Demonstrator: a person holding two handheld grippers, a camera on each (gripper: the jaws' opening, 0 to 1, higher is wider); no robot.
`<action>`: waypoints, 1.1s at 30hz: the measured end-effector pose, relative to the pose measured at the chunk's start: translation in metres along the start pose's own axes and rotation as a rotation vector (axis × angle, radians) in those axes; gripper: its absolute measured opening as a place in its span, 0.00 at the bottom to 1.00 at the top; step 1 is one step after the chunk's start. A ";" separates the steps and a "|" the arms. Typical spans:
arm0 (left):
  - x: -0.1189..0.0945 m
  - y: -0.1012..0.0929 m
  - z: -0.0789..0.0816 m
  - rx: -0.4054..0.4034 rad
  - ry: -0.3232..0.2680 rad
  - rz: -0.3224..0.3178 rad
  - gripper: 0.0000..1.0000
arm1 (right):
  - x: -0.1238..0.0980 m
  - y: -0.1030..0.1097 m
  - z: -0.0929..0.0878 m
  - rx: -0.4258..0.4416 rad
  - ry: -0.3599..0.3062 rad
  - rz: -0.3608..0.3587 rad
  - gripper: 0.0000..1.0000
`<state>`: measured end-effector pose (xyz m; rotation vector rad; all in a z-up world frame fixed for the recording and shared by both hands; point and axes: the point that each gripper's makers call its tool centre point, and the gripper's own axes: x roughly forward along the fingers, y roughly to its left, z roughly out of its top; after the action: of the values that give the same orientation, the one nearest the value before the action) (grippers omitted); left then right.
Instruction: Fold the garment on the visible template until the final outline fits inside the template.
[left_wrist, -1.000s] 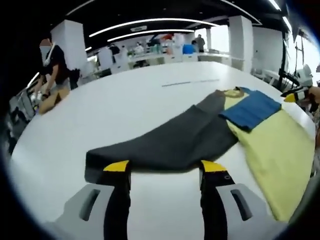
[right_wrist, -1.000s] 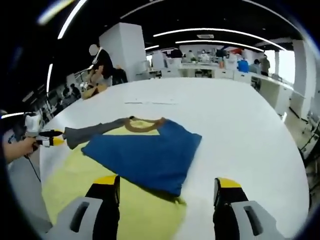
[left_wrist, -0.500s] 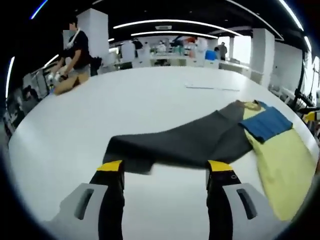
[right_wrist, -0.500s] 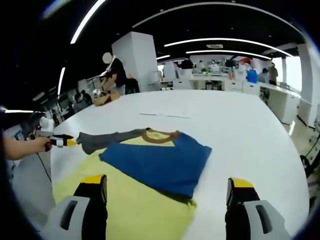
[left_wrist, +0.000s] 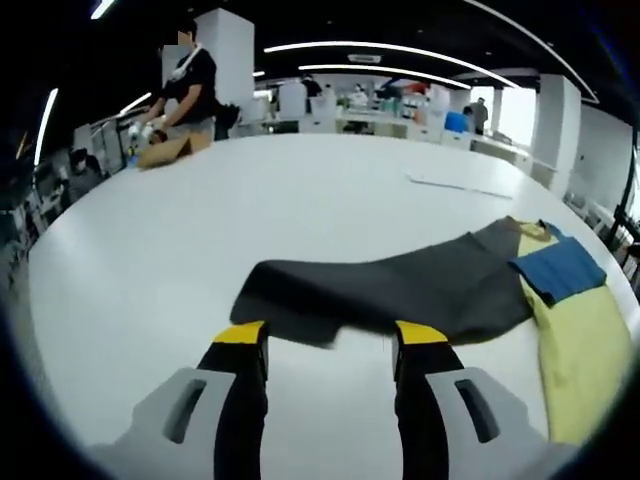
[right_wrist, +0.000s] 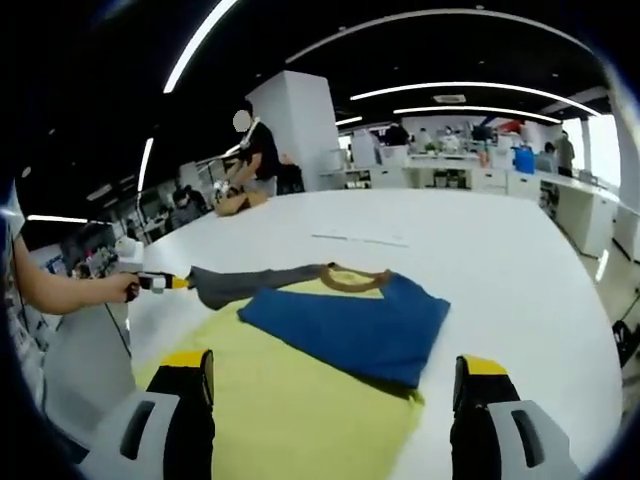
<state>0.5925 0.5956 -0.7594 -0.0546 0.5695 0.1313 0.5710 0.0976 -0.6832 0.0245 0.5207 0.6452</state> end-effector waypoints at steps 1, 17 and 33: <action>0.001 0.001 -0.001 -0.008 0.002 0.005 0.44 | -0.002 0.002 0.000 -0.002 -0.002 0.002 0.99; 0.008 0.010 -0.010 -0.081 0.020 0.081 0.32 | -0.017 0.033 -0.001 -0.041 -0.021 0.071 0.99; 0.010 0.000 -0.014 -0.179 0.070 0.135 0.21 | -0.019 0.036 -0.019 -0.046 0.026 0.074 0.99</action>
<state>0.5934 0.5952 -0.7772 -0.1960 0.6307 0.3127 0.5290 0.1129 -0.6851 -0.0077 0.5320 0.7303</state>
